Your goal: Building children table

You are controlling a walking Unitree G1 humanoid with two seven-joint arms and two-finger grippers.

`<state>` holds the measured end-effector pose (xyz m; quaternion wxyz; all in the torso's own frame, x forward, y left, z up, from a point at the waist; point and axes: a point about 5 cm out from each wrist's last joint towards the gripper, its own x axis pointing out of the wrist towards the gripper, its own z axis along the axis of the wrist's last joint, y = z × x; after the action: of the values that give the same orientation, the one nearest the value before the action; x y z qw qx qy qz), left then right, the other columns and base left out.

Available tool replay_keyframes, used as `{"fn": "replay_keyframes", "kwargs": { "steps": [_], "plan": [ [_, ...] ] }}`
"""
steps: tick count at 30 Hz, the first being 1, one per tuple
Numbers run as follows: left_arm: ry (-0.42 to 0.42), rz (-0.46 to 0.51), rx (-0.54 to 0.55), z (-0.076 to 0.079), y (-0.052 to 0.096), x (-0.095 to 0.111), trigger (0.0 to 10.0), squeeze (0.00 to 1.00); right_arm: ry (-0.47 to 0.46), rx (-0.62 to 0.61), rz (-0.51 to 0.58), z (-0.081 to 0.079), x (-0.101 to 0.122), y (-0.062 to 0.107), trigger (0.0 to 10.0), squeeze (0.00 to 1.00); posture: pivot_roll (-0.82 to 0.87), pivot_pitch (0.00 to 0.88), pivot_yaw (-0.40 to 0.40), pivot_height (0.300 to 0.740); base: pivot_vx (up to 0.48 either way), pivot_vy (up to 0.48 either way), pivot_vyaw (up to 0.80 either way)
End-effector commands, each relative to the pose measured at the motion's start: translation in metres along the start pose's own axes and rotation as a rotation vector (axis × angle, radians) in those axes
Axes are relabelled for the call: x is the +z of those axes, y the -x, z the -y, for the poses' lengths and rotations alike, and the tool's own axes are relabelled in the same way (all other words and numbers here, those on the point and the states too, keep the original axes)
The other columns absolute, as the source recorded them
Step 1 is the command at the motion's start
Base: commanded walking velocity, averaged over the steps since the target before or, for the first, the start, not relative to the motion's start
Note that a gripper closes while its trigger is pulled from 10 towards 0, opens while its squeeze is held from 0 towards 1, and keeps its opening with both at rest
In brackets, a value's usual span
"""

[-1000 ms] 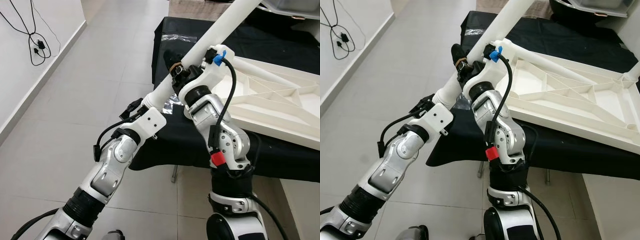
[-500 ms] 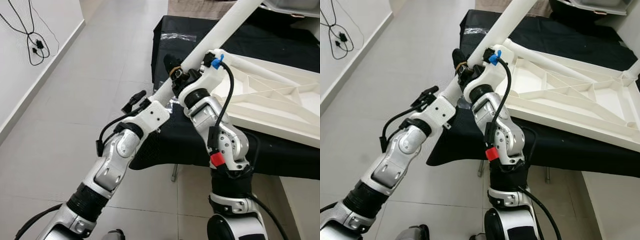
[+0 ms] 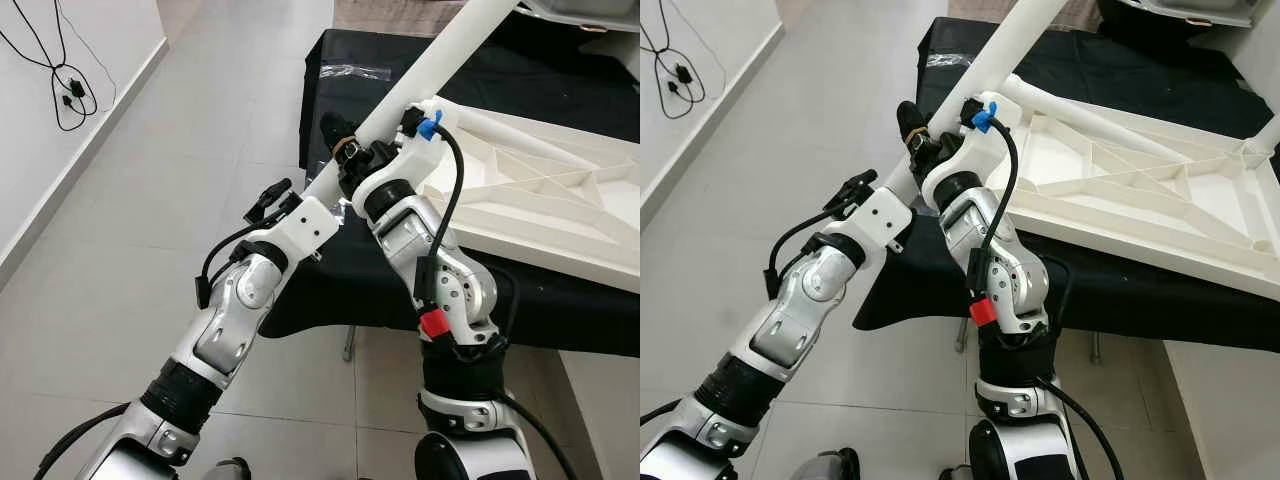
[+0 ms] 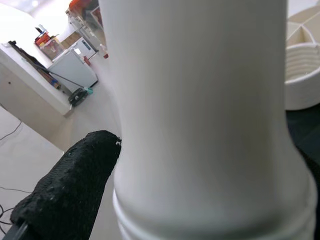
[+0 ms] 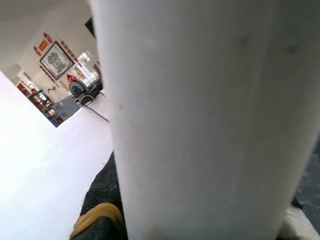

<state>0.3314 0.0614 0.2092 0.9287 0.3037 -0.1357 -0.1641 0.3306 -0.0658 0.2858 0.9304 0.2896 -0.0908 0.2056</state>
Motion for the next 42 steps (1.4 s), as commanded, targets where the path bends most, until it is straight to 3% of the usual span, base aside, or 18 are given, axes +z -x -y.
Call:
{"fn": "replay_keyframes", "kwargs": {
  "steps": [1, 13, 16, 21, 22, 37, 38, 40, 41, 42],
  "plan": [
    [0.043, -0.016, -0.024, 0.006, -0.001, 0.0, 10.0, 0.0, -0.091, -0.012, -0.007, -0.004, -0.014, 0.005, 10.0, 0.0, 0.09, 0.158, -0.088, 0.74, 0.0, 0.0, 0.0],
    [0.05, 0.003, -0.022, 0.014, -0.002, 0.008, 10.0, 0.0, -0.09, -0.002, 0.005, -0.009, -0.011, 0.003, 10.0, 0.0, 0.09, 0.14, -0.087, 0.74, 0.0, 0.0, 0.0],
    [0.056, -0.008, 0.037, 0.002, -0.006, 0.004, 10.0, 0.0, -0.086, 0.018, -0.016, -0.012, -0.015, 0.008, 10.0, 0.0, 0.09, 0.127, -0.086, 0.74, 0.0, 0.0, 0.0],
    [0.06, -0.011, 0.042, 0.0, -0.006, 0.004, 10.0, 0.0, -0.09, 0.023, -0.024, -0.013, -0.017, 0.011, 10.0, 0.0, 0.09, 0.126, -0.085, 0.74, 0.0, 0.0, 0.0],
    [0.064, 0.007, 0.052, -0.001, -0.006, 0.006, 0.0, 0.0, -0.088, 0.028, -0.031, -0.015, -0.019, 0.013, 10.0, 0.0, 0.08, 0.122, -0.083, 0.74, 0.0, 0.0, 0.0],
    [0.062, 0.016, 0.012, 0.007, -0.001, 0.005, 0.0, 0.0, -0.048, 0.03, -0.044, -0.014, -0.023, 0.016, 10.0, 0.0, 0.09, 0.12, -0.084, 0.74, 0.0, 0.0, 0.0],
    [0.058, 0.012, 0.003, 0.008, -0.001, 0.005, 8.2, 0.0, -0.035, 0.031, -0.043, -0.014, -0.023, 0.016, 10.0, 0.0, 0.09, 0.12, -0.084, 0.74, 0.0, 0.0, 0.0],
    [0.053, 0.009, -0.005, 0.008, 0.0, 0.004, 8.2, 0.0, -0.023, 0.03, -0.042, -0.013, -0.024, 0.017, 10.0, 0.0, 0.09, 0.12, -0.084, 0.74, 0.0, 0.0, 0.0],
    [0.064, 0.009, -0.01, 0.008, 0.002, 0.004, 10.0, 0.0, -0.003, 0.036, -0.039, -0.012, -0.024, 0.017, 10.0, 0.02, 0.09, 0.122, -0.084, 0.74, 0.0, 0.0, 0.0],
    [0.073, 0.008, -0.014, 0.007, 0.004, 0.003, 10.0, 0.0, 0.012, 0.042, -0.037, -0.012, -0.024, 0.017, 10.0, 0.02, 0.09, 0.122, -0.084, 0.74, 0.0, 0.0, 0.0]
  ]
}}
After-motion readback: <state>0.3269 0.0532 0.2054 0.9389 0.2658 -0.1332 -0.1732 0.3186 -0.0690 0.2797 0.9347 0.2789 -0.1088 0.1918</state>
